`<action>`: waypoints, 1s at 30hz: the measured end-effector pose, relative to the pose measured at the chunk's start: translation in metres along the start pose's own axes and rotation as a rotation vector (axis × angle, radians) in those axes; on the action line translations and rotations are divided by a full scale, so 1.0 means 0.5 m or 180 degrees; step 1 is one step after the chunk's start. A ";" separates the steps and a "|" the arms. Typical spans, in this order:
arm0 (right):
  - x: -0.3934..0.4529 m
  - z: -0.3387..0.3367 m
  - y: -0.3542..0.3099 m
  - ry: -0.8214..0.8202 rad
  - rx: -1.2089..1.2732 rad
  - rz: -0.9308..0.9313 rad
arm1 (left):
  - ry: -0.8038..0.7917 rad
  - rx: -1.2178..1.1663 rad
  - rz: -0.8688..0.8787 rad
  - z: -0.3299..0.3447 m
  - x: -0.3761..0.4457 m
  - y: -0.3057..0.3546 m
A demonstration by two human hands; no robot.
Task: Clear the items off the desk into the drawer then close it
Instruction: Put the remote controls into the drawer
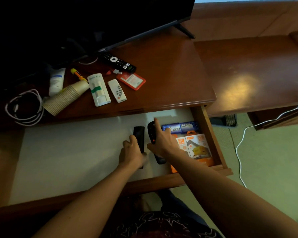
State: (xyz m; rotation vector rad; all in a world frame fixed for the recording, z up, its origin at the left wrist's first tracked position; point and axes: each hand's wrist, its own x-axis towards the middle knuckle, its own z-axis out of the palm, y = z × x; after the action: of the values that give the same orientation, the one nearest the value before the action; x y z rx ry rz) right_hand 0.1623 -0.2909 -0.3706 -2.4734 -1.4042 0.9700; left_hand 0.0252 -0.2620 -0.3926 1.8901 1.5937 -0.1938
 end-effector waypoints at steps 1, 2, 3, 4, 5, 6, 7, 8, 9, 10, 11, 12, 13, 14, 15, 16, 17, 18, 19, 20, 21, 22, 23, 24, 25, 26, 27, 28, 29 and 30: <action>0.009 0.000 -0.006 -0.0031 -0.0084 -0.0010 | -0.0018 0.0044 -0.0034 0.004 0.004 -0.002; 0.018 0.000 -0.012 -0.0050 -0.0163 -0.0020 | -0.0035 0.0076 -0.0070 0.008 0.007 -0.004; 0.026 -0.001 -0.018 -0.0069 -0.0224 -0.0019 | -0.0057 0.0087 -0.0100 0.011 0.010 -0.006; 0.035 -0.002 -0.023 -0.0088 -0.0263 -0.0011 | -0.0083 0.0081 -0.0116 0.014 0.013 -0.008; 0.043 -0.002 -0.028 -0.0111 -0.0293 -0.0002 | -0.0111 0.0065 -0.0111 0.018 0.017 -0.012; 0.050 -0.001 -0.031 -0.0143 -0.0324 -0.0002 | -0.0133 0.0048 -0.0092 0.021 0.019 -0.016; 0.056 0.000 -0.033 -0.0182 -0.0380 -0.0003 | -0.0148 0.0032 -0.0072 0.024 0.022 -0.020; 0.061 0.003 -0.033 -0.0219 -0.0476 0.0007 | -0.0160 0.0020 -0.0061 0.027 0.023 -0.024; 0.065 0.006 -0.033 -0.0240 -0.0618 0.0019 | -0.0167 0.0010 -0.0058 0.028 0.024 -0.027; 0.069 0.010 -0.033 -0.0254 -0.0775 0.0033 | -0.0180 0.0001 -0.0063 0.030 0.025 -0.030; 0.072 0.013 -0.032 -0.0271 -0.0907 0.0054 | -0.0194 -0.0007 -0.0068 0.032 0.024 -0.032; 0.076 0.017 -0.032 -0.0289 -0.1002 0.0078 | -0.0199 -0.0012 -0.0068 0.034 0.024 -0.034; 0.079 0.020 -0.032 -0.0309 -0.1087 0.0102 | -0.0201 -0.0012 -0.0060 0.036 0.025 -0.036; 0.080 0.024 -0.033 -0.0331 -0.1179 0.0112 | -0.0203 -0.0012 -0.0053 0.037 0.025 -0.037; 0.081 0.026 -0.035 -0.0355 -0.1277 0.0107 | -0.0210 -0.0018 -0.0050 0.039 0.025 -0.039; 0.082 0.029 -0.035 -0.0388 -0.1363 0.0095 | -0.0217 -0.0022 -0.0047 0.039 0.025 -0.040; 0.082 0.030 -0.036 -0.0432 -0.1424 0.0082 | -0.0224 -0.0019 -0.0034 0.039 0.026 -0.042; 0.082 0.029 -0.037 -0.0477 -0.1466 0.0070 | -0.0227 -0.0011 -0.0013 0.039 0.027 -0.043; 0.082 0.028 -0.037 -0.0513 -0.1512 0.0058 | -0.0228 -0.0012 0.0011 0.038 0.027 -0.045; 0.082 0.025 -0.037 -0.0532 -0.1584 0.0035 | -0.0234 -0.0026 0.0027 0.036 0.028 -0.046; 0.082 0.021 -0.036 -0.0535 -0.1683 -0.0001 | -0.0244 -0.0044 0.0034 0.035 0.029 -0.047; 0.083 0.017 -0.034 -0.0532 -0.1787 -0.0044 | -0.0259 -0.0060 0.0031 0.035 0.030 -0.048; 0.084 0.013 -0.031 -0.0528 -0.1880 -0.0081 | -0.0268 -0.0071 0.0031 0.034 0.031 -0.048; 0.083 0.010 -0.029 -0.0526 -0.1962 -0.0116 | -0.0272 -0.0080 0.0032 0.033 0.032 -0.047; 0.083 0.007 -0.026 -0.0524 -0.2031 -0.0161 | -0.0276 -0.0089 0.0030 0.033 0.031 -0.046; 0.082 0.005 -0.023 -0.0520 -0.2075 -0.0213 | -0.0283 -0.0100 0.0019 0.033 0.031 -0.044; 0.081 0.004 -0.019 -0.0519 -0.2089 -0.0262 | -0.0290 -0.0112 0.0002 0.033 0.031 -0.043; 0.079 0.003 -0.017 -0.0512 -0.2083 -0.0301 | -0.0298 -0.0125 -0.0017 0.034 0.030 -0.041; 0.078 0.004 -0.014 -0.0497 -0.2074 -0.0333 | -0.0308 -0.0149 -0.0034 0.035 0.029 -0.039; 0.077 0.005 -0.012 -0.0478 -0.2069 -0.0355 | -0.0329 -0.0182 -0.0046 0.037 0.028 -0.035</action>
State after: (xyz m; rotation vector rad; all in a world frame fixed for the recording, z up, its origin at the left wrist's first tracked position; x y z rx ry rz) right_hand 0.1706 -0.2569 -0.3880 -2.7334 -2.1670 0.7751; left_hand 0.0177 -0.2601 -0.4207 1.7964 1.5281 -0.2455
